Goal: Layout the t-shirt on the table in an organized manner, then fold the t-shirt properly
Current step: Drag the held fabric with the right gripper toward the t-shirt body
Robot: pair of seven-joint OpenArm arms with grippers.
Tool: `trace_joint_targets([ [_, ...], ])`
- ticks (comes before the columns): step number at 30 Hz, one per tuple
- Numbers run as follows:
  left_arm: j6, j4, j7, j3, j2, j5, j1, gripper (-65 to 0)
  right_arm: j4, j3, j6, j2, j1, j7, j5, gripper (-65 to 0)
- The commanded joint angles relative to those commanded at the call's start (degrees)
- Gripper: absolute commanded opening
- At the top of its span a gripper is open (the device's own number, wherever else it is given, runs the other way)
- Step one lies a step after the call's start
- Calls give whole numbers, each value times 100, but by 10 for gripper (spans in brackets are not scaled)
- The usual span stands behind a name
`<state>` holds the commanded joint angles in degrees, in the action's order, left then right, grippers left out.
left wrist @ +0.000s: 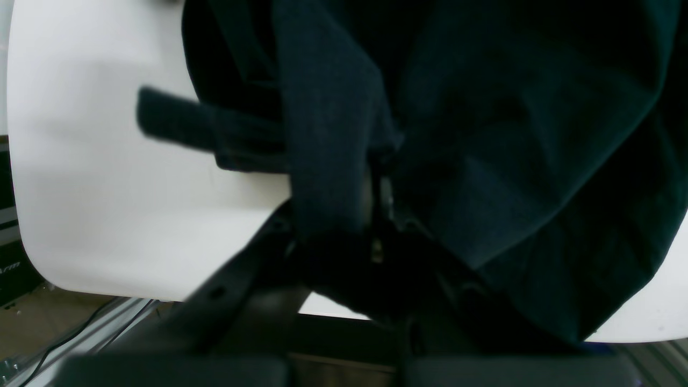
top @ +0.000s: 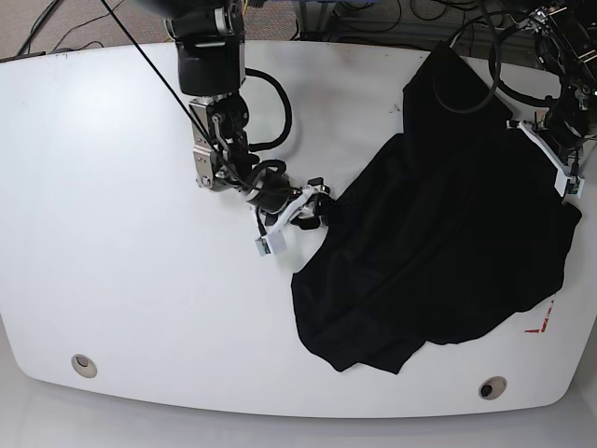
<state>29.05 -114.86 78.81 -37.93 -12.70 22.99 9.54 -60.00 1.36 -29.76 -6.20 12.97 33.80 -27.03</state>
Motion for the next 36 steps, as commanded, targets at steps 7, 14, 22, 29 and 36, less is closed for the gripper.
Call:
trace_joint_targets([
  [7,0,0,0,0,0,0,0,-650,237,-44,-35,-114,123,-35,0,-309],
  [14,0,0,0,-9,0,0,0,-650,237,-862,0,-114,123,-53,-18,-312],
  [22,0,0,0,-18,0,0,0,-650,237,-862,0,-114,88,-62,-53,-366],
  [29,0,0,0,-9,0,0,0,-650,193,-862,-44,-70,97,-44,-53,-650],
  [36,0,0,0,0,0,0,0,-650,-607,-862,-44,167,-229,26,-62,-650],
])
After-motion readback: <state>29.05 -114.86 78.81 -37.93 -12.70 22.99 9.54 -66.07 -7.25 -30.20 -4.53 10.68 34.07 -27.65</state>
